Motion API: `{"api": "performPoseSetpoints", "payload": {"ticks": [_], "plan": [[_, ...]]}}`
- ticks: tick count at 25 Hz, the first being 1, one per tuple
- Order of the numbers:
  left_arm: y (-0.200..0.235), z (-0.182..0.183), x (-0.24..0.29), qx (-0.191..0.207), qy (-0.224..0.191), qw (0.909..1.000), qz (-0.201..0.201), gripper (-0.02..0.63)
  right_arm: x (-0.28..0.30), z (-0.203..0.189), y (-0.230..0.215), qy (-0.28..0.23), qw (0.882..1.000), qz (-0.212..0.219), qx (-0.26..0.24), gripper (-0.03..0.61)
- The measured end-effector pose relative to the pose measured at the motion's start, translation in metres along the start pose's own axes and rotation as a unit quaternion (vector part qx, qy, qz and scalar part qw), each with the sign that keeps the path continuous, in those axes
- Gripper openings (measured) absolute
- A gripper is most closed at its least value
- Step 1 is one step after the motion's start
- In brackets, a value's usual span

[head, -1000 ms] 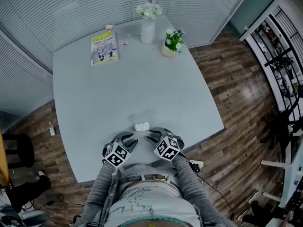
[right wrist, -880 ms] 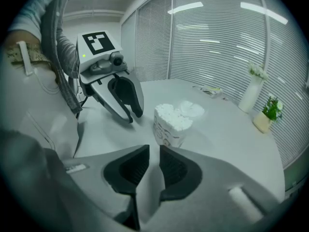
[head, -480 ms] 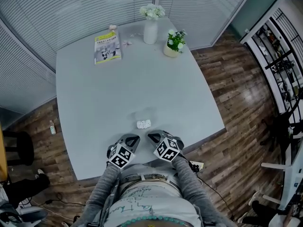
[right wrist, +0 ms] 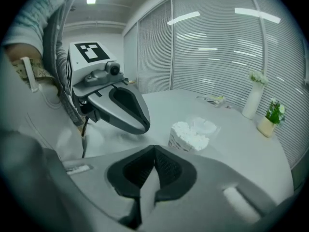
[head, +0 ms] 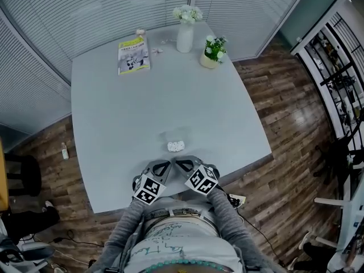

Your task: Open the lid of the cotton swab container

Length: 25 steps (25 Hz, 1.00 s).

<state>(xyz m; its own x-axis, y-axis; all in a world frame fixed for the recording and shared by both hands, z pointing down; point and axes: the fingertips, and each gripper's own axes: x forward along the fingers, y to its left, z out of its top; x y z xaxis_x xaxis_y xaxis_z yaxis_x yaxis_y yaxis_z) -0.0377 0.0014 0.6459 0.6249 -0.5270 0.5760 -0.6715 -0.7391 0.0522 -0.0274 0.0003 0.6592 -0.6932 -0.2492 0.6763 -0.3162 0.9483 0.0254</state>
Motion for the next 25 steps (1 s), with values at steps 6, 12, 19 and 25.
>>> {"api": "performPoseSetpoints", "payload": {"ticks": [6, 12, 19, 25], "plan": [[-0.001, 0.032, -0.018, 0.006, -0.050, 0.9985, 0.023, -0.002, -0.021, 0.030, -0.004, -0.050, 0.998, -0.028, -0.012, 0.002], [0.003, 0.062, -0.036, 0.009, -0.092, 0.9949, 0.041, -0.002, -0.044, 0.057, -0.016, -0.090, 0.994, -0.065, -0.013, 0.002], [0.001, 0.103, -0.059, 0.024, -0.148, 0.9872, 0.054, -0.002, -0.074, 0.091, -0.017, -0.147, 0.984, -0.095, -0.018, 0.002], [0.005, 0.129, -0.081, 0.036, -0.183, 0.9790, 0.083, -0.002, -0.101, 0.132, -0.019, -0.203, 0.971, -0.123, -0.021, 0.002]]}}
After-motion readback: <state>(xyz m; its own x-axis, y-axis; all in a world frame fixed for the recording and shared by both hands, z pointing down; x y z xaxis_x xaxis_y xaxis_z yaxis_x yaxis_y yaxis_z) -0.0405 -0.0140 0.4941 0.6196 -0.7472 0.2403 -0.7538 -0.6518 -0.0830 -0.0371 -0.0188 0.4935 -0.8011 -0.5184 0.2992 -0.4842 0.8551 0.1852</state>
